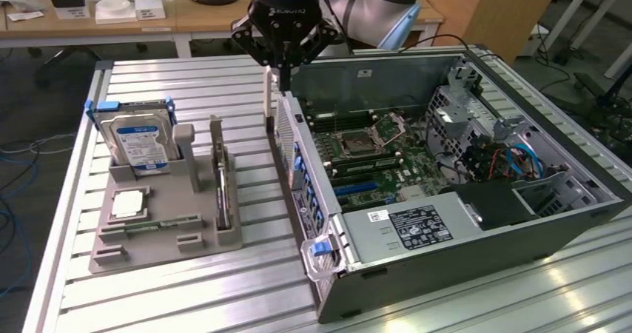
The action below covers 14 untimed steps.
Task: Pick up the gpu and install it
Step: 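Reach for the gpu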
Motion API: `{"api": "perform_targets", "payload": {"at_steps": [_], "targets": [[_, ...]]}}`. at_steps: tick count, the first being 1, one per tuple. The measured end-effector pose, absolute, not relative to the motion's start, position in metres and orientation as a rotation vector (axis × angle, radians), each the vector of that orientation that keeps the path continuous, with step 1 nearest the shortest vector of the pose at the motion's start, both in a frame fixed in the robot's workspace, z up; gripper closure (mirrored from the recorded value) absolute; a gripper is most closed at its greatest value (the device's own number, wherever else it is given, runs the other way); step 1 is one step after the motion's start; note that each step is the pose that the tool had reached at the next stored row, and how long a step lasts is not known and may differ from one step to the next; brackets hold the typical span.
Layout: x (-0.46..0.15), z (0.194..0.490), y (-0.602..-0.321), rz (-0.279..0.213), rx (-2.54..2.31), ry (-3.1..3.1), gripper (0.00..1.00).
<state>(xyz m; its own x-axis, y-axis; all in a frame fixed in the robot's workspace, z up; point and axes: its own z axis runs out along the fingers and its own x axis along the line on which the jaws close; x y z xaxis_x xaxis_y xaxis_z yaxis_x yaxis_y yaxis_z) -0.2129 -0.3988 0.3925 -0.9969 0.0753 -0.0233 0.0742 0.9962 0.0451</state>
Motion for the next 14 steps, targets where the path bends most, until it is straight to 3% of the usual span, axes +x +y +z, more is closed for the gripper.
{"api": "perform_targets", "payload": {"at_steps": [14], "targets": [[-0.227, 0.392, -0.399, 0.069, 0.117, 3.114, 0.89]]}}
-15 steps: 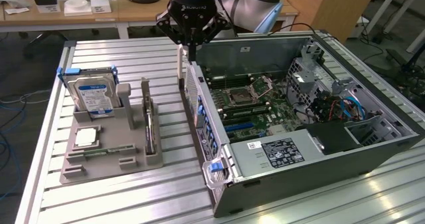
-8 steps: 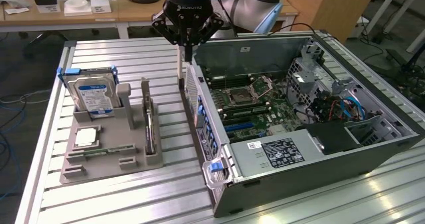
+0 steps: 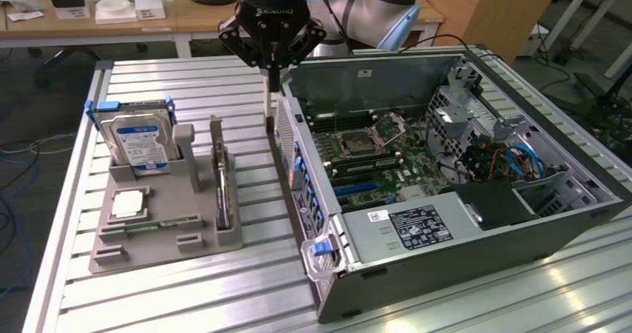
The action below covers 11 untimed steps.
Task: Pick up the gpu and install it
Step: 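Reach for the gpu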
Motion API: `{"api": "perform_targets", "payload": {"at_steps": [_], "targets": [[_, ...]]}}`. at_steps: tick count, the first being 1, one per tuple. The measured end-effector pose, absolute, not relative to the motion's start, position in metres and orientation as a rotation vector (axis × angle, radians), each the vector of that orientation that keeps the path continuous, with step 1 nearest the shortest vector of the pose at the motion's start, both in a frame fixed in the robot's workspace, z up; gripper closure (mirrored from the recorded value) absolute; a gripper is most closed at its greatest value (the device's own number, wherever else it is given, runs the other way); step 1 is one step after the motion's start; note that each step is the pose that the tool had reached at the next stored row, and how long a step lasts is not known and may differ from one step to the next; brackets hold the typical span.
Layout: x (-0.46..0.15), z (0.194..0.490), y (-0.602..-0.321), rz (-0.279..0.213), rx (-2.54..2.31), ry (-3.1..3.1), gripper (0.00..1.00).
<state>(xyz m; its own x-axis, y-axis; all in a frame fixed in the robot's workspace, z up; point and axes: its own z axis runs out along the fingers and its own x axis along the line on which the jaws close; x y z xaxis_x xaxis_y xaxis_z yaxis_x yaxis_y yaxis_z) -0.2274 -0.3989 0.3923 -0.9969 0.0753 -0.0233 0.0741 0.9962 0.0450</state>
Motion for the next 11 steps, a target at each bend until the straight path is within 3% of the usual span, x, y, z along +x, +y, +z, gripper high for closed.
{"api": "perform_targets", "payload": {"at_steps": [11], "targets": [[-0.2378, 0.3921, -0.3988, 0.069, 0.117, 3.114, 0.89]]}}
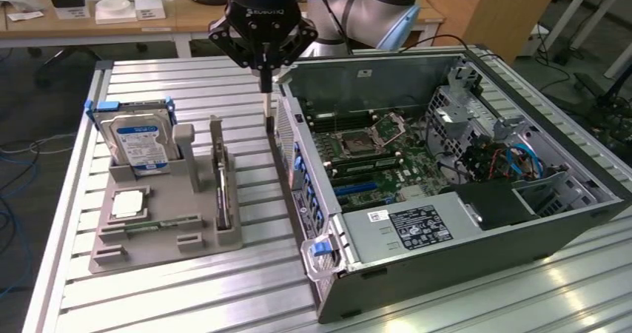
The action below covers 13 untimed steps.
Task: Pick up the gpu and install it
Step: 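Reach for the gpu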
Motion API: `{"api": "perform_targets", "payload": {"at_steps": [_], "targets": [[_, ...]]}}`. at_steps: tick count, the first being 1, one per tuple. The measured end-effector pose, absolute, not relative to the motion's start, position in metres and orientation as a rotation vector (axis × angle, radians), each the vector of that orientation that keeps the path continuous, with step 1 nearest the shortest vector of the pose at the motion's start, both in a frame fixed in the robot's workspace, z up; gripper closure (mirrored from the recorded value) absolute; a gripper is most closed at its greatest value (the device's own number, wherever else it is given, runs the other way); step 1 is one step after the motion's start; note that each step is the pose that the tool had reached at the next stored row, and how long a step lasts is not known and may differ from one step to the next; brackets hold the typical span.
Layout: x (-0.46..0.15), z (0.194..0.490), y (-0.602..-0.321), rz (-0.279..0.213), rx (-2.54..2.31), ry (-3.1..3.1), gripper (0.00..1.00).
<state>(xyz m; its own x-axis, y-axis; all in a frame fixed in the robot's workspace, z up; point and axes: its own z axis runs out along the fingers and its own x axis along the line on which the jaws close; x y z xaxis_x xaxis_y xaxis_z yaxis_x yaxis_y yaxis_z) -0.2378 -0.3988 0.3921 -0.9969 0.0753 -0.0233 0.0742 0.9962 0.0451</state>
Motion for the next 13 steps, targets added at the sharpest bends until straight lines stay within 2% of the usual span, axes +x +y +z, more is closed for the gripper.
{"api": "perform_targets", "payload": {"at_steps": [13], "targets": [[-0.25, 0.392, -0.399, 0.069, 0.117, 3.114, 0.89]]}}
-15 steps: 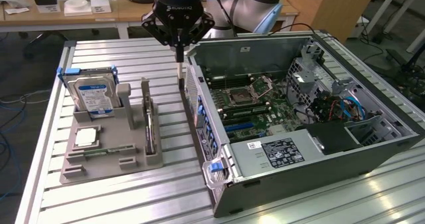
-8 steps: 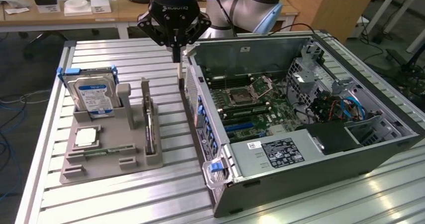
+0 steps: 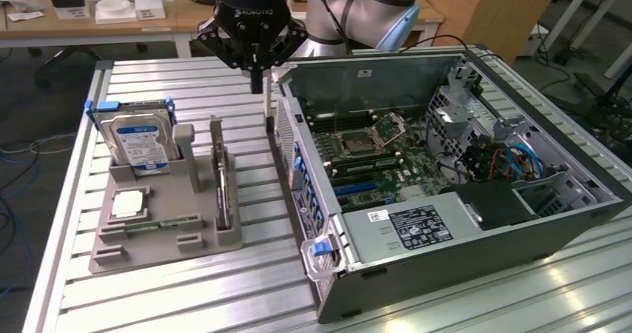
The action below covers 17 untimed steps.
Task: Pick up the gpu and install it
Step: 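Reach for the gpu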
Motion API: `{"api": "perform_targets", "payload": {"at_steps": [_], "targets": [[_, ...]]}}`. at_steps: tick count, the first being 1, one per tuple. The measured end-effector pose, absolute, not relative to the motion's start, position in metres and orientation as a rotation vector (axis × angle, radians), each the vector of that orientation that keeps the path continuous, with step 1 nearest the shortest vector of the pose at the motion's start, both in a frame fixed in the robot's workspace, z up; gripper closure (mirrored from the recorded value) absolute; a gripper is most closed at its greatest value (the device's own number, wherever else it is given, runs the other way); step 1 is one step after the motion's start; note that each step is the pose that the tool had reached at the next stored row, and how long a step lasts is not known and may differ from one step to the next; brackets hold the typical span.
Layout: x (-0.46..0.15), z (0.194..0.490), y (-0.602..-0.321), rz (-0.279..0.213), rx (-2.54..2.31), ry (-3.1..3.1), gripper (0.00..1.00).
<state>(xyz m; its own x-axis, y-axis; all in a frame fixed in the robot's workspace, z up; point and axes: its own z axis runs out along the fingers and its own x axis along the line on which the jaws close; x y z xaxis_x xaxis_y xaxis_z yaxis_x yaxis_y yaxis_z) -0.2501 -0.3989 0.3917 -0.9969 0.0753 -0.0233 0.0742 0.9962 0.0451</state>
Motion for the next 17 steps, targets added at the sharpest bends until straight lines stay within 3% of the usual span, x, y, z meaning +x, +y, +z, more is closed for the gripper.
{"api": "perform_targets", "payload": {"at_steps": [17], "targets": [[-0.27, 0.391, -0.399, 0.069, 0.117, 3.114, 0.89]]}}
